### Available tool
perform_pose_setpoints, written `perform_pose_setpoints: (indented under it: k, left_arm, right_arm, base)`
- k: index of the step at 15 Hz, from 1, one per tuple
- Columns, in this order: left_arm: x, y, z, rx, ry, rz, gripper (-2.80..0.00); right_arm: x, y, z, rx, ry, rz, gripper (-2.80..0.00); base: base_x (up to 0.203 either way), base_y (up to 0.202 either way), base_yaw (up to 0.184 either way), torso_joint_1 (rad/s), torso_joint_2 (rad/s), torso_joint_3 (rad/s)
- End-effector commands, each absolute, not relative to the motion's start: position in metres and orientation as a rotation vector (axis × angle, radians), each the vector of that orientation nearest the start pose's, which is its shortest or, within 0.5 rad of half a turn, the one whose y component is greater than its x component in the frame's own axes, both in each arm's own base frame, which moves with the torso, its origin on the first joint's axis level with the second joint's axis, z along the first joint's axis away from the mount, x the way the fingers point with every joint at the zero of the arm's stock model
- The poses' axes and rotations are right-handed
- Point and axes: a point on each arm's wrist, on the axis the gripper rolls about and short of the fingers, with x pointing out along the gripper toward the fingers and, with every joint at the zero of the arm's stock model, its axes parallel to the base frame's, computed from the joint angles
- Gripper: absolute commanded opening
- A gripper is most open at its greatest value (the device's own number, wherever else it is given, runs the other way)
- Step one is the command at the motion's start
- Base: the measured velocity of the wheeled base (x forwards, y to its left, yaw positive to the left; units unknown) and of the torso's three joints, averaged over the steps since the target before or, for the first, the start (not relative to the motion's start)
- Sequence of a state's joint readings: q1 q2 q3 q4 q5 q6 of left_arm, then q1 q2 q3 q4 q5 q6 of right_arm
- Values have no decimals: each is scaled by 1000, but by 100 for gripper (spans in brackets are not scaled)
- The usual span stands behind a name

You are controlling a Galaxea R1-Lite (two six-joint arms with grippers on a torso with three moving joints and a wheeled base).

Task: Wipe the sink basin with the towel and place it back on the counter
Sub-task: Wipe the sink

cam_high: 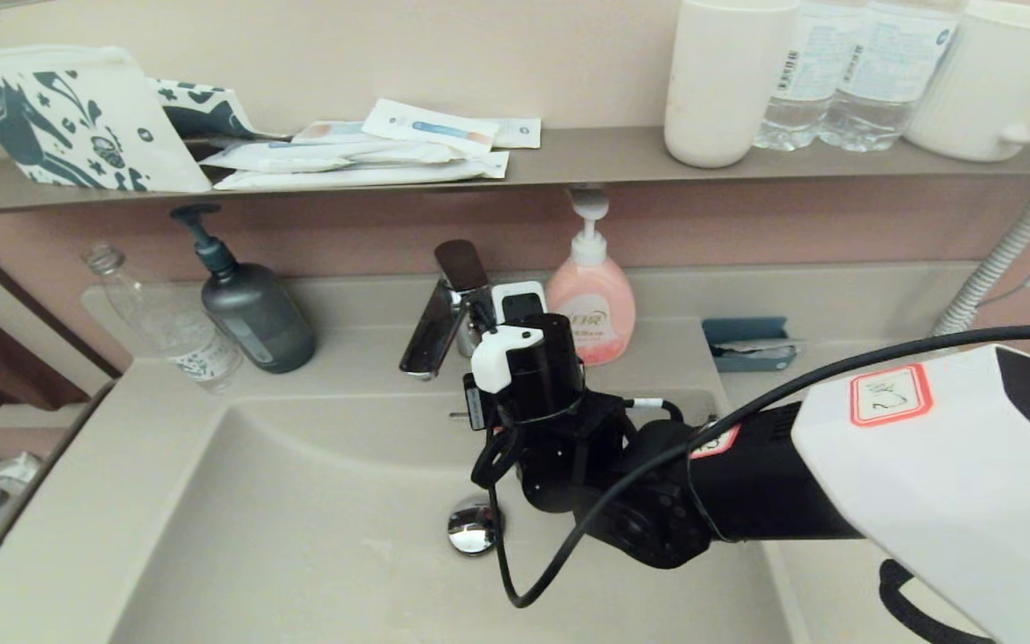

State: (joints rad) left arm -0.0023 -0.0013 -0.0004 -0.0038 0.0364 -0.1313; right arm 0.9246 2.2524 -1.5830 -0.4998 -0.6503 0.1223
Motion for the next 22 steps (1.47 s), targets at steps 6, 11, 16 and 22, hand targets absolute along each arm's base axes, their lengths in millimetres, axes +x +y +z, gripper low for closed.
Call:
perform_pose_setpoints:
  k: [6, 11, 16, 22]
  left_arm:
    - [-23, 1, 76, -132, -5, 35, -280]
    - [-23, 1, 76, -132, -7, 35, -280]
    - [-23, 1, 76, -132, -6, 35, -280]
    - [-23, 1, 76, -132, -7, 33, -280]
  right_arm:
    - [311, 358, 151, -5, 142, 215, -280]
    - [327, 361, 146, 3, 80, 199, -280]
    - [326, 375, 130, -52, 103, 221, -280]
    - [340, 381, 131, -48, 99, 205, -280]
  base:
    - [0, 0, 0, 0, 0, 0]
    - [0, 0, 0, 0, 0, 0]
    - [0, 0, 0, 0, 0, 0]
    - [0, 0, 0, 0, 0, 0]
